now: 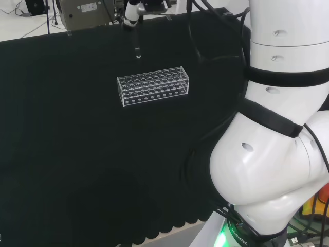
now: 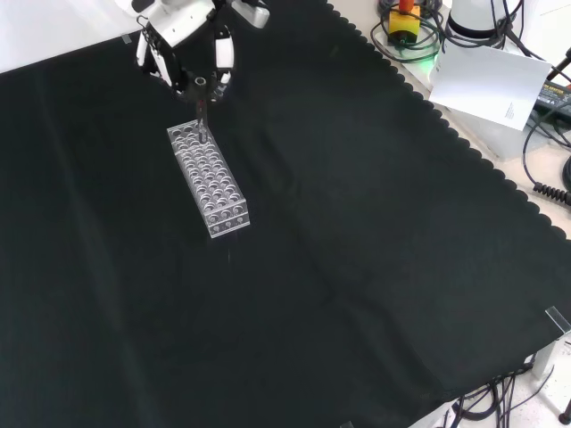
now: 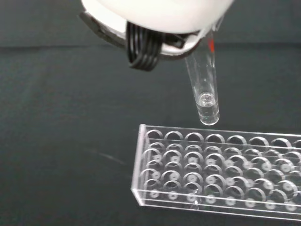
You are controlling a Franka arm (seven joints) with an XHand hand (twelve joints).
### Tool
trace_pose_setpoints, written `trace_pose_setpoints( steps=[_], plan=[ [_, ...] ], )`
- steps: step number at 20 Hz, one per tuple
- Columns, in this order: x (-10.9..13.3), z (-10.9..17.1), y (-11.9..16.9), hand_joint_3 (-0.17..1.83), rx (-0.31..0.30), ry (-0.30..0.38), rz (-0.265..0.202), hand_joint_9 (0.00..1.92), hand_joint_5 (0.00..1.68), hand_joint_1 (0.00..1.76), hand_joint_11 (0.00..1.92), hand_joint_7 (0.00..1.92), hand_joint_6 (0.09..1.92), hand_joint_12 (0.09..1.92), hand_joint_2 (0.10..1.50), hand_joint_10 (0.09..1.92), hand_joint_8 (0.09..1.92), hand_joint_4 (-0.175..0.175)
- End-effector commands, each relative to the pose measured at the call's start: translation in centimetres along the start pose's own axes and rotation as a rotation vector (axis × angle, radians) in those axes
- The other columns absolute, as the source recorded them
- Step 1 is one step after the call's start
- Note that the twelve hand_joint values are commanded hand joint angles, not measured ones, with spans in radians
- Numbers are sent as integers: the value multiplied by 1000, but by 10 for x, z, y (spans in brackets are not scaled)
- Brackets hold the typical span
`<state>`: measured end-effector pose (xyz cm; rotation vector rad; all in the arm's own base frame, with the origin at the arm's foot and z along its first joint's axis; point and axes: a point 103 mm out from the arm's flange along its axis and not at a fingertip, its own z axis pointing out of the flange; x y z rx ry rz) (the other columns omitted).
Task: Put the test tube back in the rack.
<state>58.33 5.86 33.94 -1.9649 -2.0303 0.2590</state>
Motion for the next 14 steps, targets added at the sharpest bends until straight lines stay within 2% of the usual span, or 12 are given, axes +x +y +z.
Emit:
trace_pose_setpoints(
  steps=[1,14],
  plan=[
    [10,9,1,631,13,8,-17,1462,1349,1433,709,1442,479,1291,617,87,630,-175],
    [4,37,8,631,47,73,-8,1464,1349,1433,709,1442,478,1291,617,87,630,-175]
  ],
)
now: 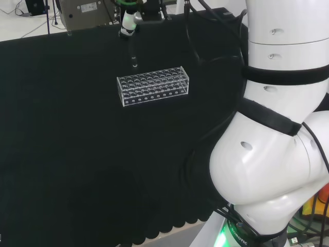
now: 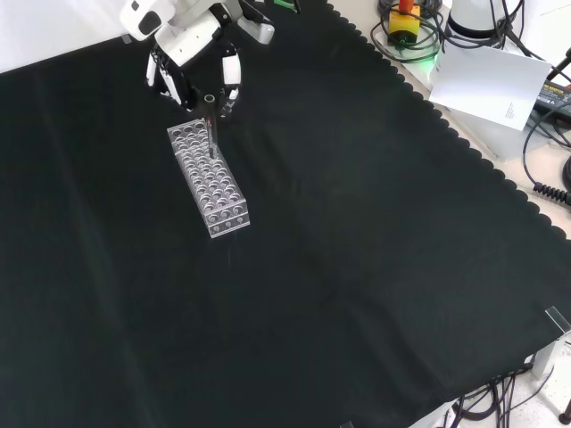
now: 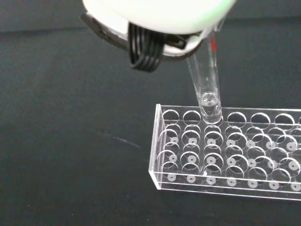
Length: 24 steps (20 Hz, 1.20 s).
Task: Put the test tube back in the rack.
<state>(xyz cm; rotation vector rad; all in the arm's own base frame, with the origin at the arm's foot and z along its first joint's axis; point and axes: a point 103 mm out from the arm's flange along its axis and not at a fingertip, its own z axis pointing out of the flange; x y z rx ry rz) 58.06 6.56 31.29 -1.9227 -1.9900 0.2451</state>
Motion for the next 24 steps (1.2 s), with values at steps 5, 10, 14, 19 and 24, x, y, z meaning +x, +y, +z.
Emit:
trace_pose_setpoints(
  steps=[5,10,14,19,24],
  plan=[
    [-1,20,3,631,21,52,9,1465,1349,1433,709,1442,478,1291,617,87,630,-175],
    [0,26,3,631,29,65,10,1465,1349,1433,709,1442,478,1291,617,87,630,-175],
    [2,33,4,631,39,78,11,1466,1349,1433,709,1443,478,1291,617,87,629,-175],
    [7,42,5,632,50,91,7,1467,1350,1433,709,1443,478,1291,617,87,629,-175],
    [8,44,5,632,55,96,4,1467,1350,1433,709,1443,478,1291,617,87,629,-175]
  ],
)
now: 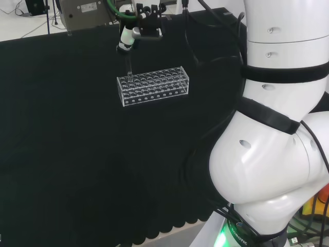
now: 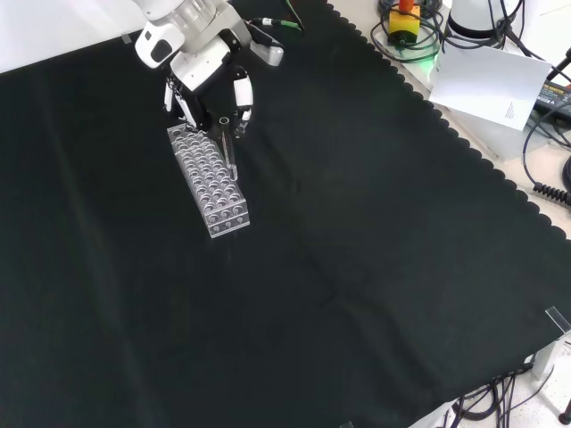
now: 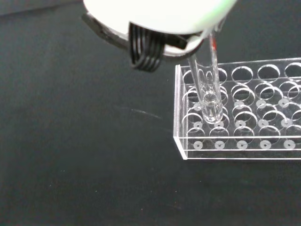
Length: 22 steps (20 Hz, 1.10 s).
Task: Put the test tube back in the rack.
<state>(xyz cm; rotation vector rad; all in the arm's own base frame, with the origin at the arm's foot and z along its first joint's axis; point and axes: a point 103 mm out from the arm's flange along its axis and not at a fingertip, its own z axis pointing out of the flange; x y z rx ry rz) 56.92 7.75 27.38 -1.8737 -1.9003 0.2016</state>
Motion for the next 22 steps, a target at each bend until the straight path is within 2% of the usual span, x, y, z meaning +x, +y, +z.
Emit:
trace_pose_setpoints(
  steps=[1,13,22],
  plan=[
    [2,4,1,632,6,1,-1,1467,1350,1433,709,1443,477,1291,617,87,629,-175],
    [1,13,6,632,17,5,9,1468,1350,1433,709,1443,477,1291,617,87,628,-175],
    [-4,14,16,631,25,1,36,1469,1350,1433,710,1443,477,1291,617,87,628,-175]
  ],
)
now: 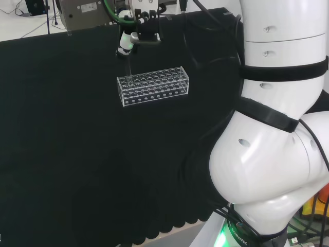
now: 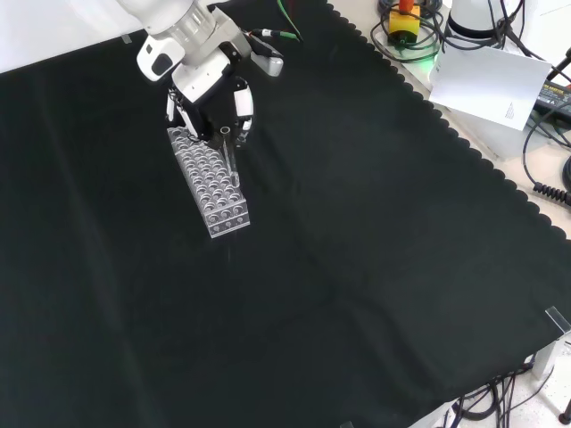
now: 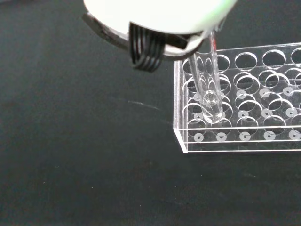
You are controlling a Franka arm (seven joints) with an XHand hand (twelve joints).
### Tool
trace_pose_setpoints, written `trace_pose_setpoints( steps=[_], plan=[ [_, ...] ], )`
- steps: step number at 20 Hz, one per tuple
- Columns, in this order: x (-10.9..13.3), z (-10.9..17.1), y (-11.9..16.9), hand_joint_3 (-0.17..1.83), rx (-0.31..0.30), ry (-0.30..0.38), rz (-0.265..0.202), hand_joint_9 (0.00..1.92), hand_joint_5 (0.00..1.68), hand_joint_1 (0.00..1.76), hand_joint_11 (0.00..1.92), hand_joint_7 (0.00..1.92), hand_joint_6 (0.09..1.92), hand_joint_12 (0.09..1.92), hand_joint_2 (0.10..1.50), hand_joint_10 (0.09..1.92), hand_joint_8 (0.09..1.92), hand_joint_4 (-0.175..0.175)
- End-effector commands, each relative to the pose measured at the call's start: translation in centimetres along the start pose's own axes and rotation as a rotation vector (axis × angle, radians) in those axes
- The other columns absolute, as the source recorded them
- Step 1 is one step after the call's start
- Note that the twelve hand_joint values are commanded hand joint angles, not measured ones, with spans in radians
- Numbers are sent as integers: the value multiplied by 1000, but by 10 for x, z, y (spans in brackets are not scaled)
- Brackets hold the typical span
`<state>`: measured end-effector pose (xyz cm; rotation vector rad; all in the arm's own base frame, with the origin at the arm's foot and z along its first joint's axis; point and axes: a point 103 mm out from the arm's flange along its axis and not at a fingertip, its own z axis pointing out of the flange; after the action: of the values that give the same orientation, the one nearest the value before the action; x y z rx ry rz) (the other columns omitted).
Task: Put the test tube back in the rack.
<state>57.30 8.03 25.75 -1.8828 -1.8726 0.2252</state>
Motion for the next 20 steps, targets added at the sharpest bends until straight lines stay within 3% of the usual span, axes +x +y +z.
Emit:
trace_pose_setpoints(
  steps=[1,20],
  plan=[
    [-4,0,7,631,6,3,16,1470,1350,1433,710,1443,477,1291,617,87,628,-175],
    [-24,8,20,631,6,14,36,1471,1350,1433,716,1443,476,1288,617,87,628,-175]
  ],
)
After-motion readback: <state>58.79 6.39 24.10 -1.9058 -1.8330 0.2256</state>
